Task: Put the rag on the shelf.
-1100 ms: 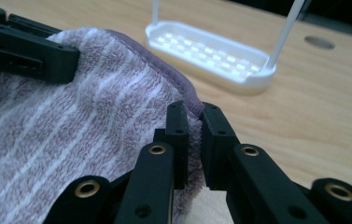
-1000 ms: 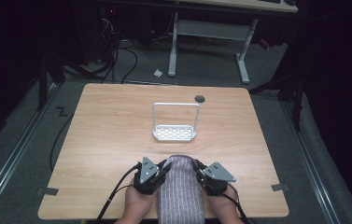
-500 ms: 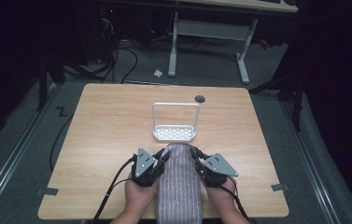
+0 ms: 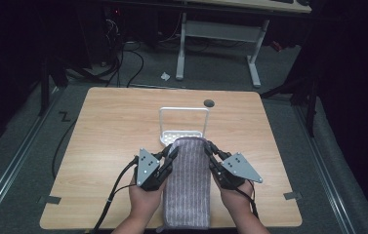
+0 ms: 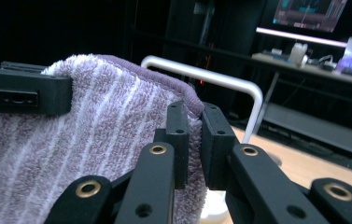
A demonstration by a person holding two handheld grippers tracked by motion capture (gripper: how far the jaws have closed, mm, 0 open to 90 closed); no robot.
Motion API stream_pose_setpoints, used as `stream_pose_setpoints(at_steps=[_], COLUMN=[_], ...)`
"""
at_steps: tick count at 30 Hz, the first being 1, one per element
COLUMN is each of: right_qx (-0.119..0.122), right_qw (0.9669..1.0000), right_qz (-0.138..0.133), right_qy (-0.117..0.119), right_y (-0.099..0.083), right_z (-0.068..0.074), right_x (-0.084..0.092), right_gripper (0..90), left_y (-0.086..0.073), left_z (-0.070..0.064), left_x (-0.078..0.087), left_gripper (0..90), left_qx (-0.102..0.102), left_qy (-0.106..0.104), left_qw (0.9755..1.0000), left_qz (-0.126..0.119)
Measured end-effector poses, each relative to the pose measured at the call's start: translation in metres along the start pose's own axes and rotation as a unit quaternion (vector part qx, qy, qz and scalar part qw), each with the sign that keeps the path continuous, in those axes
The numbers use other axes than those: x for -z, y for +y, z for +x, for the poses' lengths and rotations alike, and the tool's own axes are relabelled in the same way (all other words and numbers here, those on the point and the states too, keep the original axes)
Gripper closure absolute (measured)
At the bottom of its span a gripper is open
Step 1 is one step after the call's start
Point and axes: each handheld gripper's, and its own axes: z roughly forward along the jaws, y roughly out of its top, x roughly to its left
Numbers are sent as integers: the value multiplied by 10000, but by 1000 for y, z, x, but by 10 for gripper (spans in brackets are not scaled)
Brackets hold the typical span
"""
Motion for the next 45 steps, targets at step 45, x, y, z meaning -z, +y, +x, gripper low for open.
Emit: stream_pose_setpoints(at_steps=[45], right_qx=[45], right_qw=[9963], right_qz=[-757], right_qy=[-408], right_y=[111], right_z=[-56], right_x=[-68], right_gripper=[839], left_y=[102], left_z=[55], left_x=[-88], left_gripper=[785], left_qx=[-608], left_qy=[435], left_qw=[9947], left_qz=[-710])
